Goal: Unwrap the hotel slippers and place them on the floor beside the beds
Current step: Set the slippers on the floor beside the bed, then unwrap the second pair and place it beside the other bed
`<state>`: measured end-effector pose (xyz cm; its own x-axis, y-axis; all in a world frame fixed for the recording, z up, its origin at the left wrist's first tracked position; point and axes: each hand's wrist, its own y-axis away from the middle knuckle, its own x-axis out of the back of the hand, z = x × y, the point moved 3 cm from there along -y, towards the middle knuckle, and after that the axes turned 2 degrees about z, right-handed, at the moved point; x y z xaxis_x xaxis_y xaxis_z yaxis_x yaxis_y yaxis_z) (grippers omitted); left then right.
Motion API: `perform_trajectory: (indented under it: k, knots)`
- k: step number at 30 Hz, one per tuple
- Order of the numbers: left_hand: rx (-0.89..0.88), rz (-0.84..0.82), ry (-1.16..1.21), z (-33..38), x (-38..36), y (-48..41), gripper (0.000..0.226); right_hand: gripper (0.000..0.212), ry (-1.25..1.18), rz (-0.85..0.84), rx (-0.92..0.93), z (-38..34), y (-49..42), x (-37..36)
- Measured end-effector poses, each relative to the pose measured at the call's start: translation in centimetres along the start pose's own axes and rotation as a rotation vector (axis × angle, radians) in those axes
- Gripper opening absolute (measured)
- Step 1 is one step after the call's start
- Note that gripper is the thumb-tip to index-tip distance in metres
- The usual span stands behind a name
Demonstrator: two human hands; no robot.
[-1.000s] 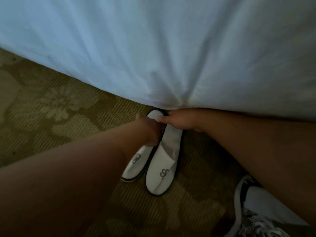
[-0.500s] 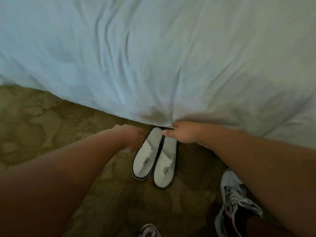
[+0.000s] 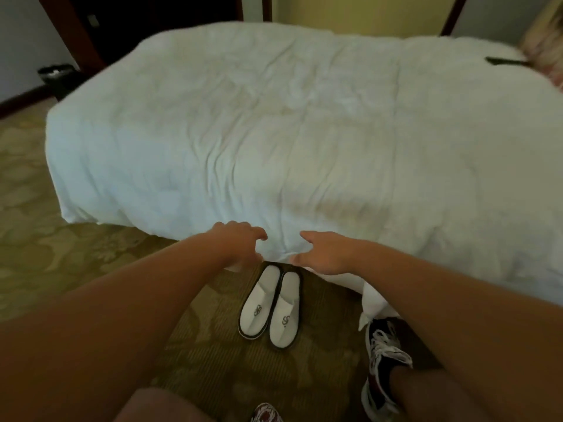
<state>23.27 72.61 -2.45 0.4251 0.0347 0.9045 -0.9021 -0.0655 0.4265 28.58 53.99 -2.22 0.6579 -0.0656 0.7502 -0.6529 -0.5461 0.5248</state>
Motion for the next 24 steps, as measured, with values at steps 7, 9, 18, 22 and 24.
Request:
perform_trajectory:
  k: [7,9,18,22,24]
  knots:
    - [-0.019,0.141,-0.092,5.7,5.5,8.7,0.061,0.086,0.031,0.159,0.039,-1.2,11.0,3.2]
    - [-0.017,0.190,-0.090,7.5,6.8,11.3,0.061,0.086,0.039,0.196,0.052,-1.2,14.1,3.7]
    - [-0.037,0.434,0.215,17.0,9.8,20.5,0.059,0.087,0.106,0.432,0.046,0.9,28.3,5.2]
    - [-0.072,0.499,0.217,21.3,11.6,22.5,0.058,0.088,0.058,0.560,-0.011,3.5,34.2,6.3]
    - [-0.093,0.525,0.230,23.3,12.3,23.3,0.057,0.087,0.028,0.622,-0.035,4.8,37.0,6.6]
